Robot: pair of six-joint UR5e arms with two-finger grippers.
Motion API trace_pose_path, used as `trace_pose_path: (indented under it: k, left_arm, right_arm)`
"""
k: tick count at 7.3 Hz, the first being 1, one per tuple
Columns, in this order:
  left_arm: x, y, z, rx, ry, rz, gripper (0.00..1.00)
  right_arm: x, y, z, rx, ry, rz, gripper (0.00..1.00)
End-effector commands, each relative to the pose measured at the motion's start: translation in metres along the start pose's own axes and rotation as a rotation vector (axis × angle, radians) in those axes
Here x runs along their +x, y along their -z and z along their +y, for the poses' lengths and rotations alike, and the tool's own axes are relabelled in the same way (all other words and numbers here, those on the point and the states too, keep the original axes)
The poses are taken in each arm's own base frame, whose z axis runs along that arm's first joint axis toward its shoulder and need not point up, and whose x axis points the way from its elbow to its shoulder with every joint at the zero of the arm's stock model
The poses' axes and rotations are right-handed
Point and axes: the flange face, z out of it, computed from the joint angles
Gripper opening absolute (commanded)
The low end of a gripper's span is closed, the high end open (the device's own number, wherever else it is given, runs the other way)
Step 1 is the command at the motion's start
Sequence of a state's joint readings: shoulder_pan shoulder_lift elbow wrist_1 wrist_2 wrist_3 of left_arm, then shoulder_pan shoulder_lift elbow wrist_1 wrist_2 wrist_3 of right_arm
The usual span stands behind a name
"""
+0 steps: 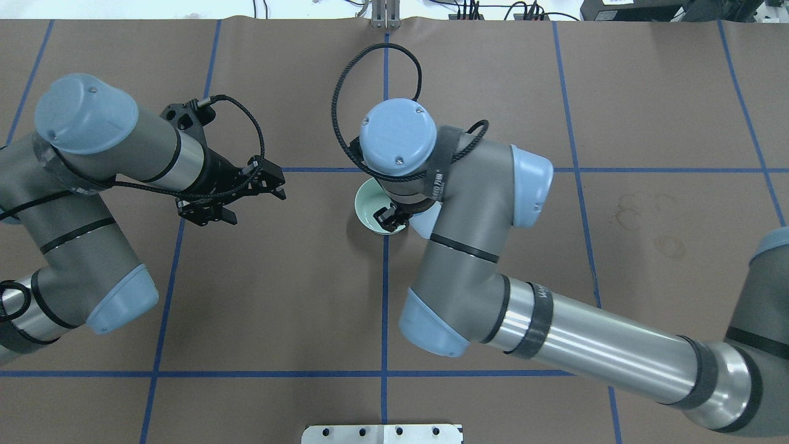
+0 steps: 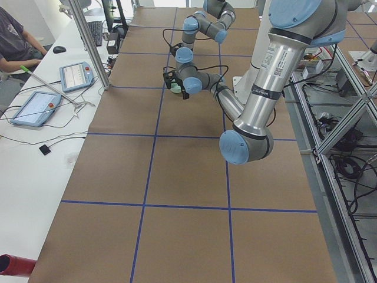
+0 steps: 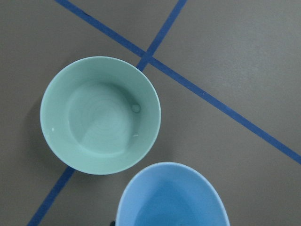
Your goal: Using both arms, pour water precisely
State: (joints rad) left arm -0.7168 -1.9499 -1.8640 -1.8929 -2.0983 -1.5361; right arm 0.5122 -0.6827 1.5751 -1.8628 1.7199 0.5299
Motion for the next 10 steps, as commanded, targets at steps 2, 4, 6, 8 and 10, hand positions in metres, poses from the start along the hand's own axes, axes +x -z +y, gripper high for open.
trace_pose_path:
  k: [2,4,6,8,10]
  left_arm:
    - [-0.063,0.006,-0.013,0.009,-0.101,-0.059,1.0]
    - [-0.093,0.014,-0.017,0.014,-0.157,-0.086,1.0]
    - [-0.095,0.014,-0.018,0.015,-0.155,-0.088,1.0]
    - [-0.098,0.014,-0.019,0.016,-0.152,-0.092,1.0]
    - [-0.1,0.014,-0.018,0.015,-0.151,-0.093,1.0]
  right_arm:
    - [-0.026,-0.009,-0.053,-0.175,0.147,0.088,0.0]
    - [-0.017,-0.011,-0.062,-0.209,0.225,0.085,0.0]
    - [-0.009,-0.011,-0.062,-0.234,0.219,0.082,0.0]
    - [-0.01,-0.005,-0.069,-0.229,0.228,0.133,0.0]
    - [-0.024,-0.004,-0.091,-0.289,0.342,0.187,0.0]
